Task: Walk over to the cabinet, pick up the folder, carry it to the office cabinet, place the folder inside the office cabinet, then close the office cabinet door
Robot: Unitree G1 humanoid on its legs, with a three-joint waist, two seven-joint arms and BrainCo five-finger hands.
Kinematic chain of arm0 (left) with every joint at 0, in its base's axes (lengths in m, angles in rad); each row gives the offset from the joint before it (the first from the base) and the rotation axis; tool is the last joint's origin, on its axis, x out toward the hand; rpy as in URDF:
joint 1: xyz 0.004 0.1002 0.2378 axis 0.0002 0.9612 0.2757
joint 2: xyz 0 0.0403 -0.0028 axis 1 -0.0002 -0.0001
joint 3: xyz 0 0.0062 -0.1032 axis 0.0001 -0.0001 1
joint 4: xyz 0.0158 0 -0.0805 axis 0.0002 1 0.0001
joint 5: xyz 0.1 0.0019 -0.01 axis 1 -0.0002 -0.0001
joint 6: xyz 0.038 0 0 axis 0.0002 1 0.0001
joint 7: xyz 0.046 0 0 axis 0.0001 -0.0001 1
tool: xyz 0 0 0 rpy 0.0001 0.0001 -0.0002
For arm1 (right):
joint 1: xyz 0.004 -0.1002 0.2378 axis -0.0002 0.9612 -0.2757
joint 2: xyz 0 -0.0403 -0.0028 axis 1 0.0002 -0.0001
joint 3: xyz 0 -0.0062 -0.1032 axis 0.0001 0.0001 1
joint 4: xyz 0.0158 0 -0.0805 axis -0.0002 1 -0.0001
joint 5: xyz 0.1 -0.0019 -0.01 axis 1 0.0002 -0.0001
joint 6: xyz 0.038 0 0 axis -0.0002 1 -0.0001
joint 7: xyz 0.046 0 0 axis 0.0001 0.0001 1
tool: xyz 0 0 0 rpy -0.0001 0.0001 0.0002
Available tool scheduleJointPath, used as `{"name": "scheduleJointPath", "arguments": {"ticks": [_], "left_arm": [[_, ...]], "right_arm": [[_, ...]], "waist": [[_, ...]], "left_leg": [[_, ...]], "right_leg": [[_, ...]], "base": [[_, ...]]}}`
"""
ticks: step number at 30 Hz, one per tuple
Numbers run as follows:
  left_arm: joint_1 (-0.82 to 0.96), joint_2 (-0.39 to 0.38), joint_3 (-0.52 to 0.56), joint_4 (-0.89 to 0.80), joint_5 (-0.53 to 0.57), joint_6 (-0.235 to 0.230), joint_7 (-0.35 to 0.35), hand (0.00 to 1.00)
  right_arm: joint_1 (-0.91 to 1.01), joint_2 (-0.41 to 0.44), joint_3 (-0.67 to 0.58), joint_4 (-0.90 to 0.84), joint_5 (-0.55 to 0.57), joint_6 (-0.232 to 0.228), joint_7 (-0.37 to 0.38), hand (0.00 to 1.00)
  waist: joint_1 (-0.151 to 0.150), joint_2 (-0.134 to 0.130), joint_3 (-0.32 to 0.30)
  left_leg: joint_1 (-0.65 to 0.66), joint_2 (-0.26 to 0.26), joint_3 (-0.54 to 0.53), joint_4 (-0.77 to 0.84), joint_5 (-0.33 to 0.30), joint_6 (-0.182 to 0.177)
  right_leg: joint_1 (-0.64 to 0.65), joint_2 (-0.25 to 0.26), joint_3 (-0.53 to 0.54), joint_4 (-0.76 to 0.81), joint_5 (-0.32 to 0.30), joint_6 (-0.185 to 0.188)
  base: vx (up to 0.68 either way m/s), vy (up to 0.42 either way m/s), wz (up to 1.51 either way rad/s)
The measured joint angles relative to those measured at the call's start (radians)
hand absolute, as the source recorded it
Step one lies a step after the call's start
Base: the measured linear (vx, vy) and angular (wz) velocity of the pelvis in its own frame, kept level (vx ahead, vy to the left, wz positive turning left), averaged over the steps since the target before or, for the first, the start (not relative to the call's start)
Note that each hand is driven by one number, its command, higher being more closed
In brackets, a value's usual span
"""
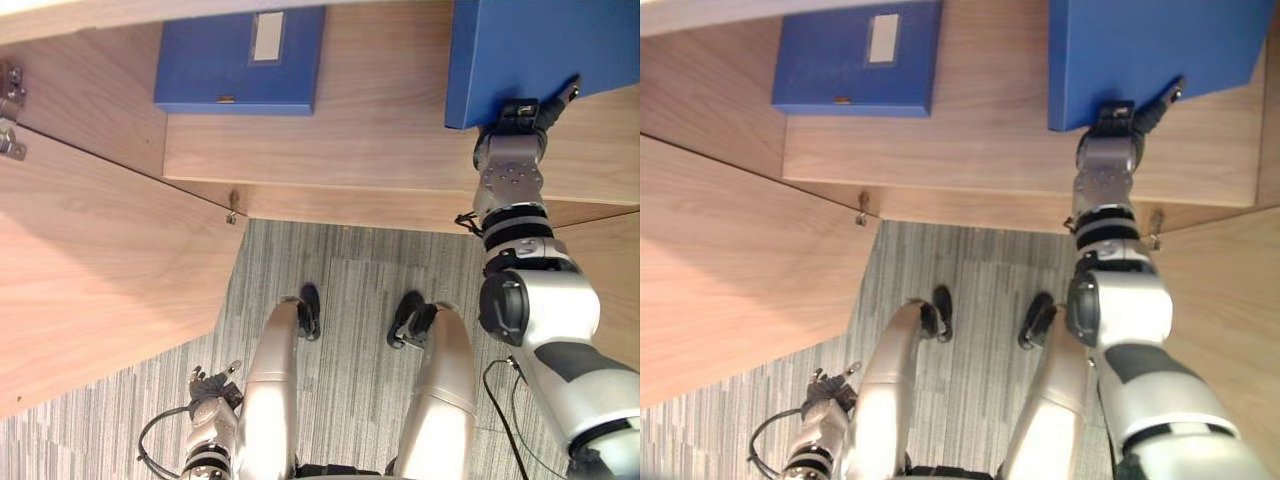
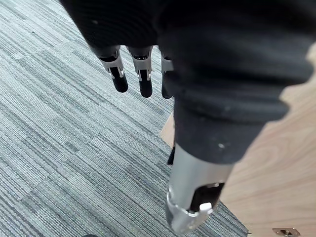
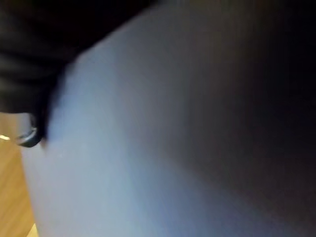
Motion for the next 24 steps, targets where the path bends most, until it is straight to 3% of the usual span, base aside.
{"name": "scheduleJointPath", "arguments": {"ticks": [4,8,9,13,15,22,24], "left_arm": [[0.000,-0.004,-0.029,-0.030,0.015,-0.002,0.000,0.00],[0.000,-0.006,-0.033,-0.046,0.024,-0.004,0.000,0.00],[0.000,-0.006,-0.037,-0.051,0.032,-0.005,0.000,0.00],[0.000,0.003,-0.050,-0.051,0.033,-0.012,0.000,0.00],[0.000,0.004,-0.050,-0.051,0.036,-0.013,-0.008,0.00],[0.007,0.007,-0.052,-0.060,0.056,-0.013,-0.048,0.00],[0.008,0.009,-0.055,-0.072,0.075,-0.013,-0.058,0.00]], "right_arm": [[0.003,-0.003,-0.044,0.000,-0.048,0.006,0.000,0.00],[0.005,-0.017,-0.032,-0.005,-0.234,0.056,0.000,0.00],[0.011,-0.033,0.004,-0.003,-0.376,0.101,-0.002,0.00],[0.017,-0.081,0.167,0.010,-0.713,0.228,0.053,0.00],[0.017,-0.096,0.232,0.033,-0.792,0.261,0.101,0.00],[0.017,-0.125,0.394,0.083,-0.909,0.271,0.194,0.00],[0.017,-0.131,0.430,0.078,-1.024,0.271,0.224,0.00]], "waist": [[-0.002,0.003,0.000],[0.000,0.003,0.000],[0.000,0.004,0.000],[-0.008,0.004,0.000],[-0.008,0.005,-0.001],[-0.012,0.009,-0.004],[-0.016,0.010,-0.005]], "left_leg": [[0.002,-0.017,-0.001,-0.016,0.022,0.002],[0.003,-0.018,-0.004,-0.016,0.023,0.003],[0.003,-0.018,-0.004,-0.016,0.023,0.003],[0.007,-0.016,-0.004,-0.016,0.022,0.003],[0.014,-0.014,-0.005,-0.019,0.023,0.003],[0.039,-0.014,-0.019,-0.054,0.032,-0.004],[0.045,-0.011,-0.019,-0.069,0.038,-0.004]], "right_leg": [[0.000,-0.019,-0.002,0.004,-0.008,0.000],[0.007,-0.020,-0.007,0.005,-0.011,-0.003],[0.008,-0.021,-0.008,0.004,-0.012,-0.003],[0.013,-0.020,-0.011,0.001,-0.012,-0.003],[0.021,-0.019,-0.013,-0.003,-0.012,-0.003],[0.057,-0.015,-0.037,-0.035,-0.011,-0.002],[0.064,-0.009,-0.042,-0.048,-0.009,-0.004]], "base": [[0.04,-0.005,0.16],[0.06,0.001,0.05],[0.05,0.003,0.03],[0.02,0.001,-0.01],[0.01,0.000,-0.02],[0.03,-0.001,0.03],[0.05,-0.002,-0.02]]}}
